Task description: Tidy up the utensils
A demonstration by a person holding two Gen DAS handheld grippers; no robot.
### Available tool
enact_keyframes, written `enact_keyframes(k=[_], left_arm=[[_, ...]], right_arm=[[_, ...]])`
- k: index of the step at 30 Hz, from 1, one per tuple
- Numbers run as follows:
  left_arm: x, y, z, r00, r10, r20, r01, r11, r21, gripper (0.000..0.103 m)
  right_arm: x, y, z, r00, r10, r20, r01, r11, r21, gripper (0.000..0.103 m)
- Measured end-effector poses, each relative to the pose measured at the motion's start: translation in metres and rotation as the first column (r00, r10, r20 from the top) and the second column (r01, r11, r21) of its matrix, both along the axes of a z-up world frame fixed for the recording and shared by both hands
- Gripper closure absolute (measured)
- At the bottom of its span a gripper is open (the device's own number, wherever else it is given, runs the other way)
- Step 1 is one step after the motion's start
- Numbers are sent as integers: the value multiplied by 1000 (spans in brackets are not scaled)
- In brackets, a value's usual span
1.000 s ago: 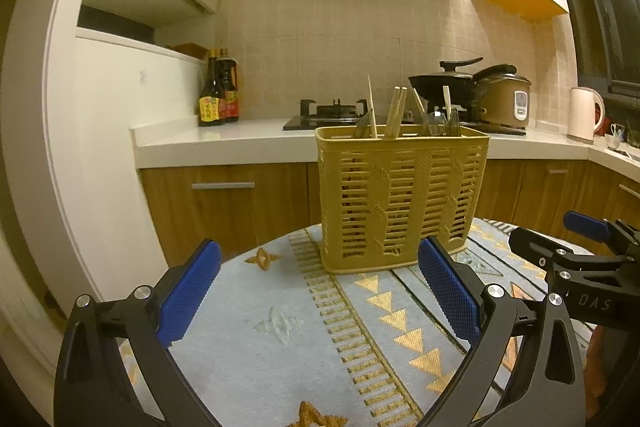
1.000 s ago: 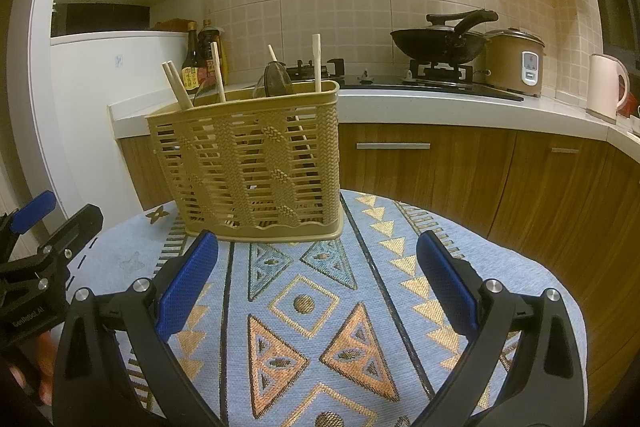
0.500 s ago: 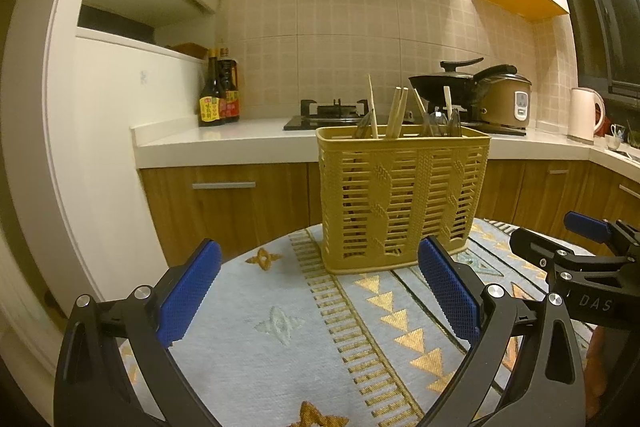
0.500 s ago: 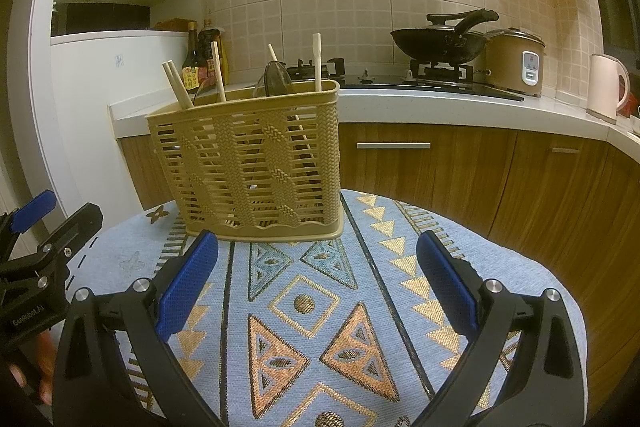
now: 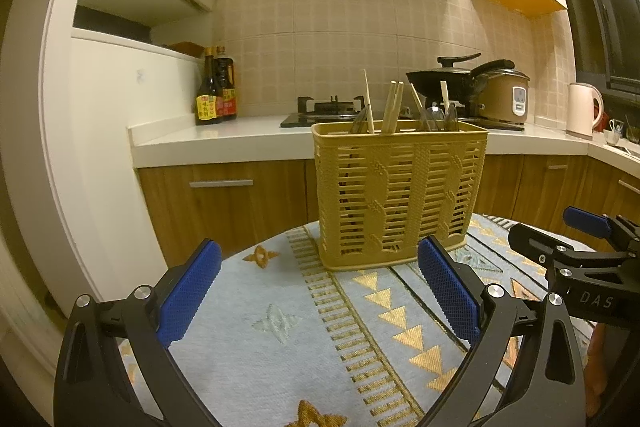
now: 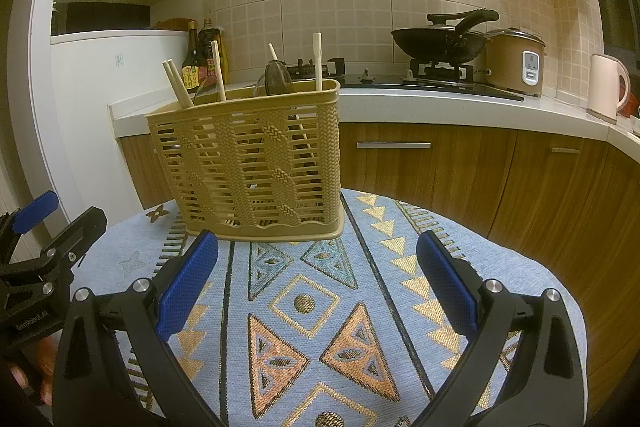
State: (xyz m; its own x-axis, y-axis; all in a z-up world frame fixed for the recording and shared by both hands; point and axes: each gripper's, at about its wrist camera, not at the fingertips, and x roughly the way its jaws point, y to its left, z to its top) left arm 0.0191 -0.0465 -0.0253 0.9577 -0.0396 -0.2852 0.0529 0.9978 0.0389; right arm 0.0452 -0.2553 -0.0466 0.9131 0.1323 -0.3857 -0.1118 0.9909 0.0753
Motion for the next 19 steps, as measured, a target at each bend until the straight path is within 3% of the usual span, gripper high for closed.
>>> enact_keyframes(k=[14, 19], left_arm=[[2, 7, 1, 1000, -5, -18, 4, 999, -50, 7], [5, 4, 0, 1000, -2, -26, 1, 1000, -31, 7]], right_arm=[[0, 0, 0, 1000, 2, 0, -2, 1000, -3, 8], [0, 0, -1, 1000, 2, -1, -2, 1000, -3, 8]])
